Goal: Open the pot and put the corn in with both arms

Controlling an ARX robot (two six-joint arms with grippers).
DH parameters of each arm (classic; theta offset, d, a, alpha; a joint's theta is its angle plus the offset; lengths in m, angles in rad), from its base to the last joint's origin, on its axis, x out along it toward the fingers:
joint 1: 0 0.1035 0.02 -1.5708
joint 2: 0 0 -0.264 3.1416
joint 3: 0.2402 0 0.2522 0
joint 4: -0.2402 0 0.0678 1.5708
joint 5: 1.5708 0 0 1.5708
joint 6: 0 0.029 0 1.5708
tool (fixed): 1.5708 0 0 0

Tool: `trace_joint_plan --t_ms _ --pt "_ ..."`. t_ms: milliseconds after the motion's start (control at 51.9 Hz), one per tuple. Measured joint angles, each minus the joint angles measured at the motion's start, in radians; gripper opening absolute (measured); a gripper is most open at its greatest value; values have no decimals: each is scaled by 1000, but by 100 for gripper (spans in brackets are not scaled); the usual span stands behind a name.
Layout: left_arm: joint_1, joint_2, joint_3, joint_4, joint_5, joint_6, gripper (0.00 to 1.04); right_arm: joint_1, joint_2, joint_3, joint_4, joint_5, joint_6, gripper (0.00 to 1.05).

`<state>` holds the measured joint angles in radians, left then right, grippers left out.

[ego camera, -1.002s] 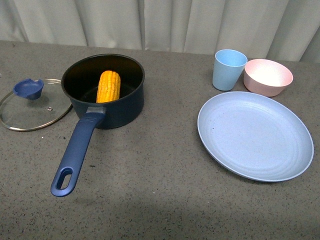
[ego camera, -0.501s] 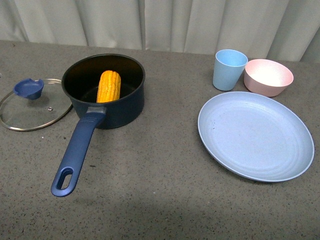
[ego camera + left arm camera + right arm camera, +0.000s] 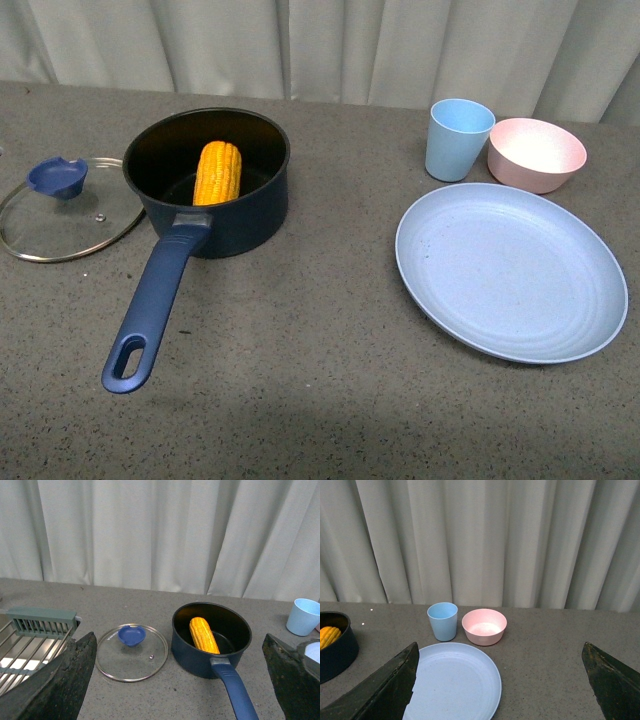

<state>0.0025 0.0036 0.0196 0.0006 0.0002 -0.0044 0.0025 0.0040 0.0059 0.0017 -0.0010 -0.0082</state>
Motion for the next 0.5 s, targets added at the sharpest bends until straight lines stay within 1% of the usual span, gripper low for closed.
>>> trace_joint_plan --t_ms 501 --pt "0 0 0 0 0 0 98 0 0 0 0 0 1 95"
